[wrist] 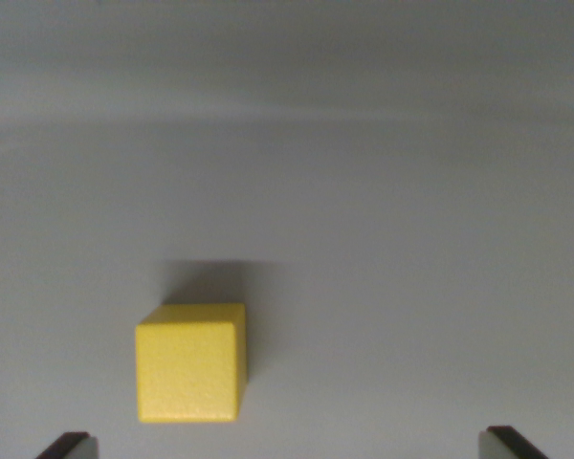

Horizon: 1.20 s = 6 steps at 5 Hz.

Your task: Pick yellow cube

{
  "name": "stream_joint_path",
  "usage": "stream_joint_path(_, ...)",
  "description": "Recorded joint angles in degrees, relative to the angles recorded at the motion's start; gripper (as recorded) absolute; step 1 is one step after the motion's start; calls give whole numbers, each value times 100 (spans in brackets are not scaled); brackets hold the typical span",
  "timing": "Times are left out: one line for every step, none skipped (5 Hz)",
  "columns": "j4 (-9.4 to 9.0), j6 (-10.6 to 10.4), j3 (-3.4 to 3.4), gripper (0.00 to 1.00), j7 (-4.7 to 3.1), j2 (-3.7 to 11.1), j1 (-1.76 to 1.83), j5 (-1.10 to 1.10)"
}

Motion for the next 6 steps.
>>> stream_joint_path(-126,-268,29,0,76,167,46,-29)
stream_joint_path(-126,-268,29,0,76,167,46,-29)
stream_joint_path(-250,-531,57,0,150,331,92,-58)
stream_joint_path(-250,-531,57,0,150,331,92,-58)
stream_joint_path(-365,-777,84,0,220,484,134,-85)
stream_joint_path(-365,-777,84,0,220,484,134,-85)
